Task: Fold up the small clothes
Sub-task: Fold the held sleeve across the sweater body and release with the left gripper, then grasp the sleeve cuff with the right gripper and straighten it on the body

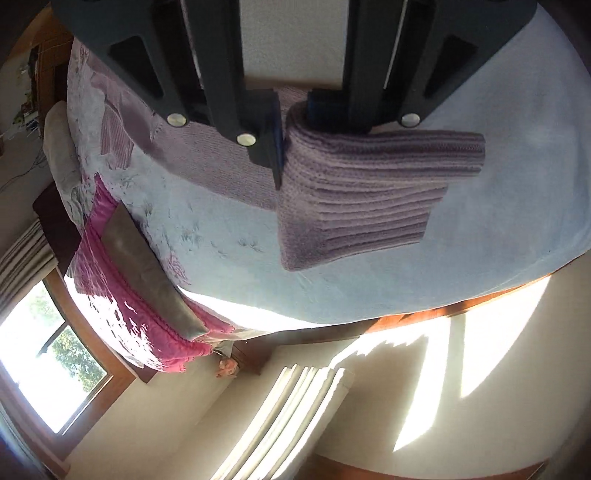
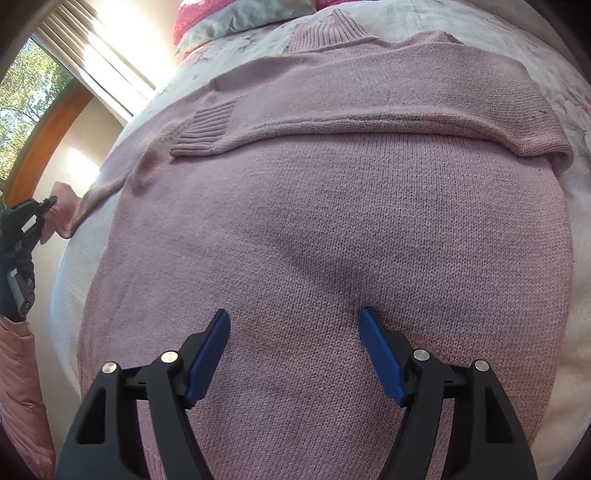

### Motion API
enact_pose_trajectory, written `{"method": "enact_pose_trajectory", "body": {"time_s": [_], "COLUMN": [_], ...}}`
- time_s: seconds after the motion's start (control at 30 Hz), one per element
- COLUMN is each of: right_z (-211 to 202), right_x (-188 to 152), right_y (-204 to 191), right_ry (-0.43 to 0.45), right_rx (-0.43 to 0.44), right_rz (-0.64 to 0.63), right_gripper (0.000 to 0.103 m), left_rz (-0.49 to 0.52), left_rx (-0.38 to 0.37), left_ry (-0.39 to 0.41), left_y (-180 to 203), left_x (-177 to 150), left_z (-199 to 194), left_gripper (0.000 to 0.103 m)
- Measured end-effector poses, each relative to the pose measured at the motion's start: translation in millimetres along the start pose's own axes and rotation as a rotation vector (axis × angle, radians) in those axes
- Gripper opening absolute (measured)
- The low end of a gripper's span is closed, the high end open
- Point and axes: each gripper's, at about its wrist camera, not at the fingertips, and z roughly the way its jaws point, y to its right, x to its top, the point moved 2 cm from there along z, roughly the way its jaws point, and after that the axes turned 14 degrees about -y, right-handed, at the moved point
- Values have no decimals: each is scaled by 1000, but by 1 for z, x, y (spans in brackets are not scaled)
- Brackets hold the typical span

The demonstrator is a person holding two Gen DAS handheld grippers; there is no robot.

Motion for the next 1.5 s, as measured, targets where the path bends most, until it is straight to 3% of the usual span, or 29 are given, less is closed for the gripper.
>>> {"method": "enact_pose_trajectory", "body": {"time_s": [0.17,0.37,0.73,1.0,1.1,1.13,1.2,1.27,1.37,1.5], "right_z": [-16,-29,-16,-11,-8,-7,-4,-2,-2,-5], "right_x": [-9,-16,-17,-17,-15,-14,-13,-12,-10,-8], "right_y": [9,27,48,49,45,43,40,36,36,43], "right_ry": [11,39,37,42,41,41,44,43,41,34], "right_rx": [-85,-114,-39,-31,-40,-47,-62,-72,-73,-23], "right_rz": [26,48,67,57,49,45,34,28,35,43], "right_gripper": [72,72,73,75,80,81,84,88,88,87], "left_rz": [181,329,485,473,484,500,561,626,673,635], "left_rx": [-63,-119,-169,-105,-98,-103,-127,-179,-232,-272], "left_ry": [-33,-92,-253,-413,-479,-475,-471,-476,-518,-556], "left_y": [94,183,286,284,275,274,276,278,270,233], "left_x": [-23,-62,-139,-171,-182,-187,-196,-207,-221,-219], "left_z": [10,32,104,184,205,204,193,178,161,137], "left_gripper": [7,7,7,8,14,14,29,57,62,61]}}
